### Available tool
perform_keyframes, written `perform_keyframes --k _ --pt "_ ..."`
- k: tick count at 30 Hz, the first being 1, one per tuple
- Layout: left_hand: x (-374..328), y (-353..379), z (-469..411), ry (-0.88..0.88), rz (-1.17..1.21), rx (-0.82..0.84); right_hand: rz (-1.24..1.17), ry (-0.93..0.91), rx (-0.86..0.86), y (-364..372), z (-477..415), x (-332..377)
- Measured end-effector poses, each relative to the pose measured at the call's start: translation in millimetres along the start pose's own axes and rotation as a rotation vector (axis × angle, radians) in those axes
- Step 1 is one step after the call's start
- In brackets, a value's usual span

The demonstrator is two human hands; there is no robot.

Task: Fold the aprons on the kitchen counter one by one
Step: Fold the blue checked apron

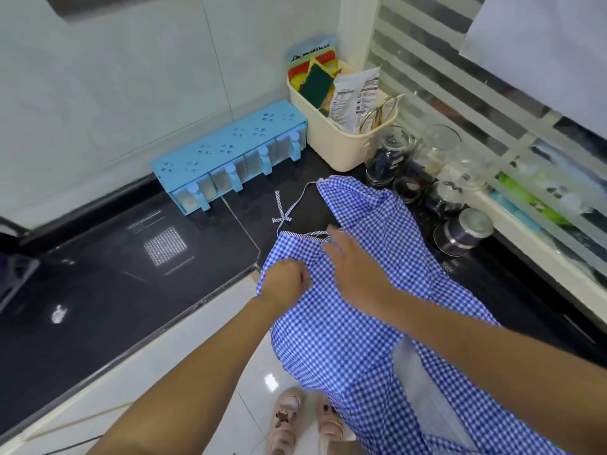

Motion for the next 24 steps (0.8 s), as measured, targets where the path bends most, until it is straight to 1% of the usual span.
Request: perform_keyframes --k 2,3,5,7,8,9,10,11,13,14,15,17,19,20,22,23,24 --pt "1 3 -3 0.02 0.035 -0.008 -0.087 -0.04 0.156 48 46 18" --pt "3 2 -2 0.039 0.079 -0.002 -0.051 -0.037 0.217 70 65 16" --pt "14 -3 2 0.061 0.235 -0.004 0.043 -0.002 0.243 100 80 -5" --pt "33 -11 17 -0.059 0.459 -0.08 0.063 0.106 0.197 101 78 -24" --pt "46 -14 27 -0.152 0.538 -0.138 0.047 0.133 0.175 97 76 -30" --pt "60 -11 36 -0.23 0.582 -0.14 0.046 0.14 0.163 92 74 -32" --pt "73 -3 43 -0.279 0.573 -0.059 0.05 0.119 0.145 91 72 -35" --pt "83 6 50 -0.314 0.525 0.103 0.051 0.092 0.124 90 71 -36" --pt "104 33 64 -0.367 0.419 0.535 0.028 0.085 0.12 87 69 -40" --pt "113 42 68 -0.356 0.352 0.668 0.025 0.107 0.122 85 66 -42" --pt "120 51 69 -0.34 0.301 0.718 0.033 0.143 0.127 82 63 -48" --pt "125 60 66 -0.327 0.294 0.683 0.062 0.231 0.113 75 58 -61" --pt "118 69 57 -0.336 0.377 0.596 0.062 0.309 0.09 61 53 -72" --pt "116 74 52 -0.33 0.4 0.56 0.057 0.338 0.106 55 49 -74" --pt "114 89 42 -0.307 0.353 0.539 0.066 0.387 0.147 46 43 -70" --pt "112 94 40 -0.295 0.331 0.534 0.074 0.402 0.128 43 40 -63" --pt "113 99 37 -0.287 0.343 0.507 0.065 0.393 0.072 41 38 -53"
Point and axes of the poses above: each hand's wrist, its own z-axis away from the middle knuckle, its own y-axis out of the palm, x = y × z, the point moved 4 cm from there along -z, towards the middle knuckle, and after that the axes turned 15 degrees about -z, right-handed, at the moved point
